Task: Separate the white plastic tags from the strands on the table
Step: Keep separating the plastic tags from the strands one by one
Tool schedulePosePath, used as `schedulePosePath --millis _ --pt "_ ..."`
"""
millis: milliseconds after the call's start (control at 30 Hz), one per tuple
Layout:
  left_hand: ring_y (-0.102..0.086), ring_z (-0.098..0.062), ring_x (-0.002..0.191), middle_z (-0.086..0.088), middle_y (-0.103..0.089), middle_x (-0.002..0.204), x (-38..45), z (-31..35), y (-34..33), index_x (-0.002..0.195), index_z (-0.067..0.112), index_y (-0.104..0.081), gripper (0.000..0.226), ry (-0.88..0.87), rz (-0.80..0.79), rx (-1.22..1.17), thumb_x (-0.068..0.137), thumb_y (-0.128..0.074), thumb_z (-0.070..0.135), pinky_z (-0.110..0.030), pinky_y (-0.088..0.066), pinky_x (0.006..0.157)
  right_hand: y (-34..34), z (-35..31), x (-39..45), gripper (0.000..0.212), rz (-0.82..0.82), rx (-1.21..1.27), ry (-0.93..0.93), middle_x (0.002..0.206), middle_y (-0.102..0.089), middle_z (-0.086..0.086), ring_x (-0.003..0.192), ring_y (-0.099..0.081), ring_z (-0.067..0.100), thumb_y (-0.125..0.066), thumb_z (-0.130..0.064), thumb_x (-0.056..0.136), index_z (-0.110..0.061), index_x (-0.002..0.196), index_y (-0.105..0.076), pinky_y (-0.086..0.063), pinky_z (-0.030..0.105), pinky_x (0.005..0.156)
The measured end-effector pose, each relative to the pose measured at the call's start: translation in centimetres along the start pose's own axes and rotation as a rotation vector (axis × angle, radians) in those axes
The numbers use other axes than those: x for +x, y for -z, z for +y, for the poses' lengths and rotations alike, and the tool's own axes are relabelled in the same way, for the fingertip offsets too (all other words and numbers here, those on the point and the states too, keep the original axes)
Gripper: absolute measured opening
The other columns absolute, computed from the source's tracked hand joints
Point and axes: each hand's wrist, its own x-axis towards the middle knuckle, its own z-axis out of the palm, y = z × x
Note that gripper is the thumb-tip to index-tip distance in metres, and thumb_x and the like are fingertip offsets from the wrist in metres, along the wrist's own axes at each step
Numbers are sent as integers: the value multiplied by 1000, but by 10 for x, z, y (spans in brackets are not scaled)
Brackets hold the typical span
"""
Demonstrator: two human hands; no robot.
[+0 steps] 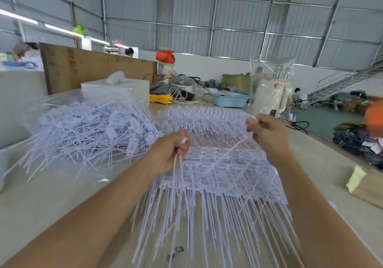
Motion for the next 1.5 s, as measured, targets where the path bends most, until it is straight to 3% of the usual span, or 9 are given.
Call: schedulePosePath --millis 100,267,467,633,833,1000,1233,1367,1500 --pt "-44 -6 36 -13 -52 75 -1 -9 -10 93 3 -54 22 -22 -53 17 102 -36 11 -13 -34 35 -24 -20 -9 26 -263 -125 126 54 -52 -12 48 -43 -2 -65 -12 86 -19 61 -62 -34 12 52" --pt "-40 -5 41 1 -50 54 -4 -16 -20 88 8 -58 47 -77 -197 78 86 -44 52 -14 -30 36 -72 -26 -22 8 -481 -386 297 89 -49 3 79 -49 10 -72 -13 80 -8 83 -67 -41 23 76" --pt "-41 -7 36 1 -48 47 -1 -21 -14 75 12 -52 21 -152 -18 153 95 -55 16 -15 -29 33 -70 -21 -24 32 -554 -350 218 100 -57 0 89 -52 9 -76 -20 76 -11 104 -62 -41 21 82" --pt "-41 -7 38 1 -52 50 -1 -21 -13 80 9 -57 18 -206 -24 181 93 -57 20 -17 -30 35 -50 -18 -17 22 -640 -373 24 71 -63 7 53 -52 3 -62 -22 89 -7 73 -66 -45 20 56" --pt "-47 -12 50 -5 -53 64 -1 -29 -15 81 12 -61 17 -172 -38 300 91 -60 25 -18 -35 38 -50 -23 -14 27 -671 -461 63 66 -65 13 57 -56 13 -65 -21 87 -1 69 -67 -46 27 64" --pt "-52 -9 43 0 -57 58 -1 -30 -16 76 16 -57 18 -176 -35 314 92 -58 24 -20 -35 44 -54 -14 -23 11 -573 -434 155 73 -65 10 76 -61 30 -68 -12 84 -5 75 -69 -50 43 77" --pt "-35 -7 33 -3 -42 54 -3 -26 -19 72 15 -47 25 -60 -24 299 95 -56 19 -11 -24 33 -56 -5 -32 9 -397 -712 351 84 -70 4 83 -63 26 -63 -21 87 -18 89 -71 -45 30 69" --pt "-32 -7 31 -5 -43 53 -4 -22 -28 77 15 -45 21 -23 -5 324 95 -57 18 -11 -22 32 -52 -10 -36 9 -330 -851 588 77 -70 -2 71 -66 23 -71 -13 79 -21 82 -72 -29 29 72" --pt "-29 -5 30 -4 -42 53 -6 -13 -22 77 13 -49 20 81 3 255 94 -55 20 -9 -20 31 -33 -11 -25 18 -126 -893 547 63 -63 2 54 -58 22 -74 -7 75 -13 64 -62 -41 29 64"
